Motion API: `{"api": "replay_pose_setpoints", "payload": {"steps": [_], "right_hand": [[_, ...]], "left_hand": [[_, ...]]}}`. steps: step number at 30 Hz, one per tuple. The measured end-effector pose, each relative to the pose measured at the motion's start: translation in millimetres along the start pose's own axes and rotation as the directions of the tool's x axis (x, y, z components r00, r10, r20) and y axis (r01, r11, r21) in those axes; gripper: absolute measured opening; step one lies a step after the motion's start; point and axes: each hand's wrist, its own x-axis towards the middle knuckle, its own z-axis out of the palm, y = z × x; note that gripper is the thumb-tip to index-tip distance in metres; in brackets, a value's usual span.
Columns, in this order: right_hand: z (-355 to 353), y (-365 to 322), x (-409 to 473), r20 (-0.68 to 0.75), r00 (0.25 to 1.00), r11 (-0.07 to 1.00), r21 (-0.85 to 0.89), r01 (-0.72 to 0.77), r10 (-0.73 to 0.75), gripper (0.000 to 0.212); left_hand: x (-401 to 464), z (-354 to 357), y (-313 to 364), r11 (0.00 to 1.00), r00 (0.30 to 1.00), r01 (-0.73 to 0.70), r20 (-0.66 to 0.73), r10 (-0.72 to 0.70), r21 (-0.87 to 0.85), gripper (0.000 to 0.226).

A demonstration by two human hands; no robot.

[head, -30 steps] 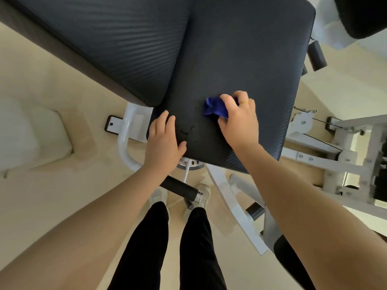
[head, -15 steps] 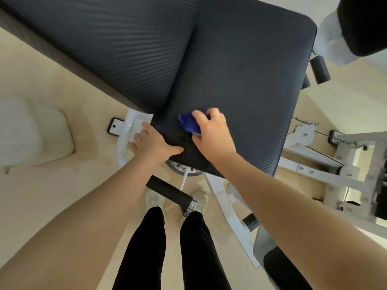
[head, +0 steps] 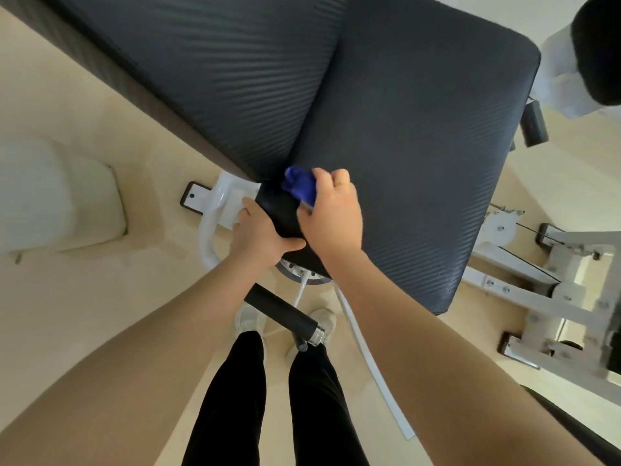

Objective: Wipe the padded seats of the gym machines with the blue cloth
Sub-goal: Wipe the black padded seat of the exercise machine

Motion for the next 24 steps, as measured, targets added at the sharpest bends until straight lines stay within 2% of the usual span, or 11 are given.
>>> {"api": "replay_pose_setpoints", "payload": {"steps": [2,5,8,11,13,14,16,18,20,22,24], "right_hand": [[3.5,-8.7,-1.2,0.081,0.993,0.992,-0.078,0.097,-0.091,0.056],[4.2,-20.3,-0.1,0.175,0.958,0.95,-0.18,0.256,-0.225,0.051],[11.5,-33.8,-7.0,0.262,0.909,0.896,-0.225,0.384,-0.324,0.049],[18.4,-37.8,-16.7,0.346,0.83,0.834,-0.189,0.518,-0.438,0.05],[14.0,-31.1,-15.6,0.356,0.813,0.808,-0.211,0.55,-0.46,0.05],[11.1,-25.5,-11.9,0.311,0.849,0.83,-0.236,0.505,-0.428,0.049],[5.9,-16.1,-1.0,0.174,0.94,0.907,-0.26,0.332,-0.295,0.049],[6.5,-15.1,6.3,0.075,0.987,0.959,-0.236,0.155,-0.141,0.048],[10.0,-22.4,2.4,0.049,0.998,0.978,-0.206,0.043,-0.034,0.045],[16.5,-32.6,-14.2,0.114,0.991,0.983,-0.162,0.085,-0.066,0.044],[21.6,-36.7,-35.6,0.222,0.924,0.916,-0.187,0.354,-0.312,0.045]], "left_hand": [[1.4,-5.5,-4.4,0.998,0.998,-0.066,0.013,0.066,-0.01,0.111],[4.7,-16.1,-17.0,0.978,0.972,-0.196,0.113,0.204,-0.073,0.092],[3.0,-26.5,-30.9,0.972,0.962,-0.143,0.204,0.18,-0.185,0.045],[-2.6,-28.8,-50.2,0.98,0.972,-0.013,0.226,0.059,-0.199,0.022],[-4.1,-26.1,-63.3,0.979,0.976,0.015,0.216,0.03,-0.204,0.019],[-5.1,-26.1,-67.2,0.968,0.977,0.025,0.213,0.03,-0.25,0.025],[-7.9,-29.5,-69.1,0.929,0.981,0.049,0.194,0.026,-0.368,0.049],[-9.3,-33.1,-69.3,0.901,0.984,0.003,0.163,0.075,-0.433,0.051],[-9.6,-34.2,-67.3,0.866,0.985,-0.034,0.132,0.115,-0.498,0.052],[-13.5,-34.9,-62.7,0.835,0.988,-0.006,0.124,0.089,-0.55,0.061],[-19.7,-32.5,-58.9,0.84,0.984,-0.006,0.148,0.103,-0.542,0.061]]}}
